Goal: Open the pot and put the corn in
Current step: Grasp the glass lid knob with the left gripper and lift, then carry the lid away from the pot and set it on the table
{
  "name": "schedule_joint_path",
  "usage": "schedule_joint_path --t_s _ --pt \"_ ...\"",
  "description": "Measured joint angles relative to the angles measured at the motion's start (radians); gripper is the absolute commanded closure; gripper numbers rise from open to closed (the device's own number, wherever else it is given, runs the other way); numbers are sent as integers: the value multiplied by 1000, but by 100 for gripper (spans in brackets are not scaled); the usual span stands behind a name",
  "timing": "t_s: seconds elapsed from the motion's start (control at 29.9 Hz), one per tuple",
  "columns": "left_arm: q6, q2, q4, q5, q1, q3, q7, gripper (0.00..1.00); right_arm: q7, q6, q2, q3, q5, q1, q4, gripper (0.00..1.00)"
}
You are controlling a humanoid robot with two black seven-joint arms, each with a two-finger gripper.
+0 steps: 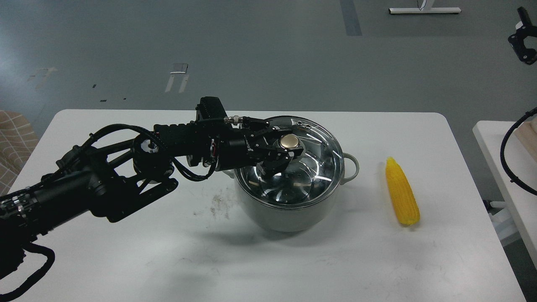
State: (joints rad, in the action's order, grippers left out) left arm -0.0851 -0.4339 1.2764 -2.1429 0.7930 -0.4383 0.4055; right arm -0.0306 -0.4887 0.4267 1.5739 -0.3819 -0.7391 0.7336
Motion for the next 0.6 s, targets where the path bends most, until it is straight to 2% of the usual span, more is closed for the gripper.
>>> schedule_joint_path --t_s 0.37,0.47,0.6 --pt "3 -45 76 15 32 -33 -1 70 0 0 3 0 0 -2 1 0" --pt "2 -112 122 55 45 -61 -1 70 0 0 3 0 0 -1 1 0" --pt "2 -266 171 122 44 -93 0 70 1 0 3 -1 0 2 1 0"
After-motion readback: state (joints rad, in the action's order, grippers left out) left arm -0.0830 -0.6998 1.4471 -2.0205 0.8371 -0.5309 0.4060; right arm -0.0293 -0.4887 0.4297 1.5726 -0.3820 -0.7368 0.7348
